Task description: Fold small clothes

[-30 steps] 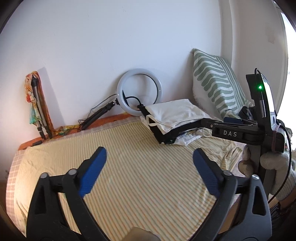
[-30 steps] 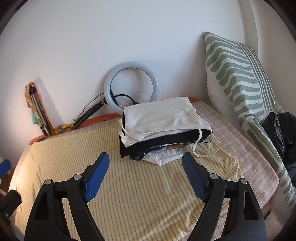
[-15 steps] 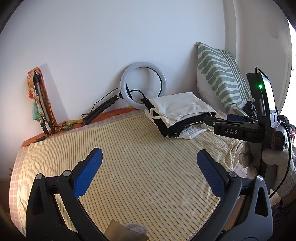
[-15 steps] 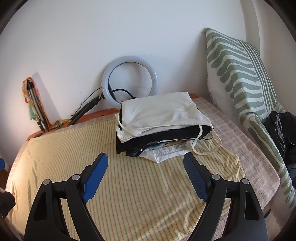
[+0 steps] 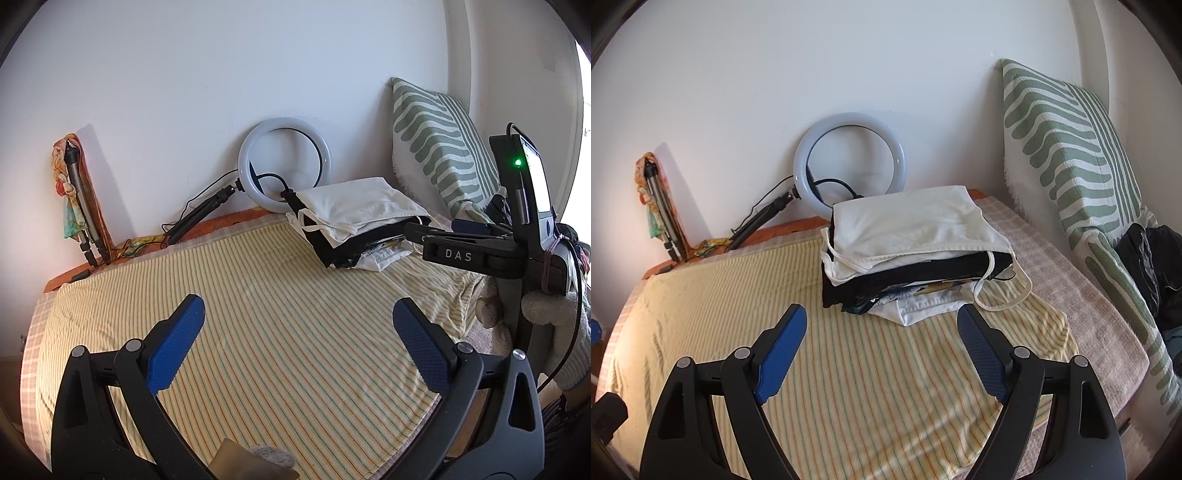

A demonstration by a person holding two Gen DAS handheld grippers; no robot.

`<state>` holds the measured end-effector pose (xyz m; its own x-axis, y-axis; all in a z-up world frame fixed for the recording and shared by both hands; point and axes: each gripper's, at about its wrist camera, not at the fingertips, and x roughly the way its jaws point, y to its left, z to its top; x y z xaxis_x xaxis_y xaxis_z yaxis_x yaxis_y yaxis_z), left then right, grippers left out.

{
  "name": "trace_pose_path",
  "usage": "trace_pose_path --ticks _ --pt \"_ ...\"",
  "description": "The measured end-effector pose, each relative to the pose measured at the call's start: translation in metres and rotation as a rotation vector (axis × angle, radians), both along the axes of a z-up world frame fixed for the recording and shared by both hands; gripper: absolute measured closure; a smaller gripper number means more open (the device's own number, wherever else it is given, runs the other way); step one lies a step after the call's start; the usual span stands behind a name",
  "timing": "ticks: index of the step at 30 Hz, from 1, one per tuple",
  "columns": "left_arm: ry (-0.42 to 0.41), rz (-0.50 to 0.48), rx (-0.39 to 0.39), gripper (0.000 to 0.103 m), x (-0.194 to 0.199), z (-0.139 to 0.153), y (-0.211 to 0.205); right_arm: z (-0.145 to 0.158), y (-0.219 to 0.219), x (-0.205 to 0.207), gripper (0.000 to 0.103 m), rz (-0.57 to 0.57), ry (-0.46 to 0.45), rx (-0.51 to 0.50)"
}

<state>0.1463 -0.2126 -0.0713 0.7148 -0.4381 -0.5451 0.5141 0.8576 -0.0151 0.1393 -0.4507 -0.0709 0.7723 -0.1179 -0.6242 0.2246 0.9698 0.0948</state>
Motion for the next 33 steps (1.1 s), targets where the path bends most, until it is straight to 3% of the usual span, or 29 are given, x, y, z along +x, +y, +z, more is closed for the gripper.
trace_pose_path --ticks 33 --pt "-0.009 0.006 0.010 0.000 -0.0006 0.0035 0.0031 -0.0041 0.0028 0.0005 0.019 0.003 0.016 0.014"
